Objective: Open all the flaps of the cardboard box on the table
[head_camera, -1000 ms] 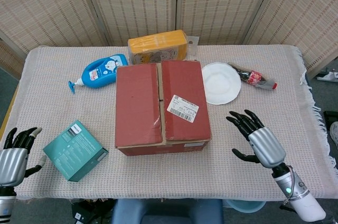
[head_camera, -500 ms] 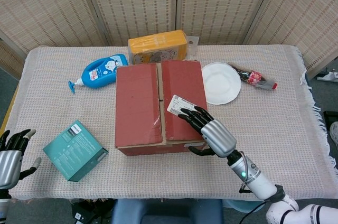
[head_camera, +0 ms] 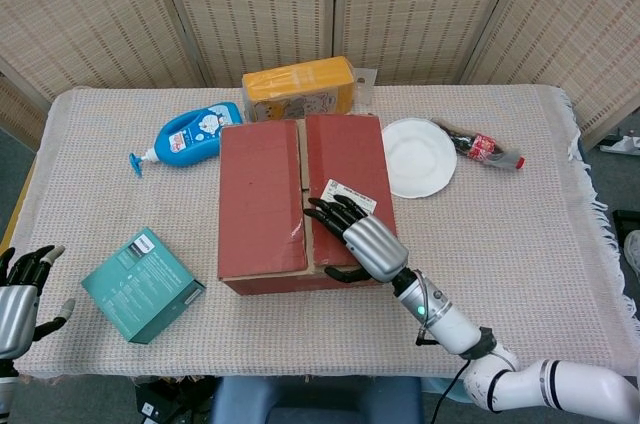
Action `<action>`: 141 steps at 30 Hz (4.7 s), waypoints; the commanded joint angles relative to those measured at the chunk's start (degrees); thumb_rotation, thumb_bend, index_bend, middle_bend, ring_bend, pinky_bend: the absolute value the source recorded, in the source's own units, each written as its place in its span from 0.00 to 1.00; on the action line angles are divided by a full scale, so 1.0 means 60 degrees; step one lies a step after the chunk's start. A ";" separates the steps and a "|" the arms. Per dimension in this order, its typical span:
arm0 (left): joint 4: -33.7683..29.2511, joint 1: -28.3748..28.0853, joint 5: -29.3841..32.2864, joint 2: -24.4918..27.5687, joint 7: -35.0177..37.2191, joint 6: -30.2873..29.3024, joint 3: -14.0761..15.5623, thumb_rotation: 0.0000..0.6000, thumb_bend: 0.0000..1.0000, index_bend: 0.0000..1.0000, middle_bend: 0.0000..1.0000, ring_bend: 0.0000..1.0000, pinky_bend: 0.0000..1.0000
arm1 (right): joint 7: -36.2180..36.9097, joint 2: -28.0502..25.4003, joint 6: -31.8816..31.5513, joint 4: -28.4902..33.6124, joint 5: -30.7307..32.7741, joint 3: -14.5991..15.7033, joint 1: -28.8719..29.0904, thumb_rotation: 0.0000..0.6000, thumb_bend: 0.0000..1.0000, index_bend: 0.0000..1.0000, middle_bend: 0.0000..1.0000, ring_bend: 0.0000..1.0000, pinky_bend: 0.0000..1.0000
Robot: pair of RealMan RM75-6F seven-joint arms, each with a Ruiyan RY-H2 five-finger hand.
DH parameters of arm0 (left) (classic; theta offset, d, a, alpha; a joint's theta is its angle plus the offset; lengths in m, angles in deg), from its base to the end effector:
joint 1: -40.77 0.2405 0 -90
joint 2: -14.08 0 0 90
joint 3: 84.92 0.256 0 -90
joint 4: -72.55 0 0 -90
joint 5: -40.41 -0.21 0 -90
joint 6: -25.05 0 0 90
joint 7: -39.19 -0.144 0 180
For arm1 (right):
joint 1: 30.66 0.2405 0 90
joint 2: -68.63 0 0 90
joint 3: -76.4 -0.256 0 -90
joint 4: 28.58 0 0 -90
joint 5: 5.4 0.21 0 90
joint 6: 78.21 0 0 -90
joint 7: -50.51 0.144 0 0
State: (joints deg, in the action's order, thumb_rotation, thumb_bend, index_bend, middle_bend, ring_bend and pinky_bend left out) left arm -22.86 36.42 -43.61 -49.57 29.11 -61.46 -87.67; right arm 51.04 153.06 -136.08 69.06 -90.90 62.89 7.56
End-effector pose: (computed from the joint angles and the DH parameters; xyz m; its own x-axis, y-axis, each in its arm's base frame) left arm -0.3059 0.1770 0.1615 0.5099 -0.0086 0.8602 0.8599 0.0306 -0.5095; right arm -0.0824 -0.3002 0.0147 0.1418 -0.2960 0.9446 -0.8132 -0.5789 -0.0593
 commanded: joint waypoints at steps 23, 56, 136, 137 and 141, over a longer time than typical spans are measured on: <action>-0.0055 -0.0364 -0.0302 0.0232 0.0781 0.0398 -0.0095 1.00 0.36 0.18 0.17 0.19 0.00 | -0.0639 -0.0218 -0.3610 -0.0160 -0.1038 0.0415 -0.1305 1.00 0.27 0.06 0.05 0.09 0.03; -0.0597 -0.5262 -0.3308 0.0955 0.4192 0.3792 -0.1279 1.00 0.34 0.32 0.28 0.31 0.00 | -0.0742 -0.3730 -0.6575 0.1802 -0.1406 0.1856 -0.4946 1.00 0.27 0.05 0.04 0.07 0.03; -0.2328 -0.8306 0.0475 0.3254 0.1963 0.6827 -0.1610 0.46 0.22 0.44 0.41 0.32 0.00 | 0.1460 -0.3656 -0.5391 0.0454 -0.0734 0.1017 -0.5088 1.00 0.27 0.05 0.04 0.07 0.03; -0.2336 -0.8248 0.0522 0.3325 0.1956 0.6782 -0.1622 0.46 0.22 0.44 0.41 0.32 0.00 | 0.1476 -0.3663 -0.5390 0.0446 -0.0730 0.1009 -0.5085 1.00 0.27 0.05 0.04 0.07 0.03; -0.2372 -0.7930 0.0750 0.3627 0.1926 0.6482 -0.1676 0.46 0.22 0.44 0.41 0.32 0.00 | 0.1611 -0.3705 -0.5320 0.0401 -0.0623 0.0935 -0.5045 1.00 0.28 0.05 0.04 0.07 0.03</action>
State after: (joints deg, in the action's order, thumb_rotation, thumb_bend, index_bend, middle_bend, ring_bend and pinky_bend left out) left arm -36.97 -11.70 -39.59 -28.35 40.72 -22.00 -97.56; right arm 60.61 130.89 -168.08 71.53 -94.73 68.59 -22.77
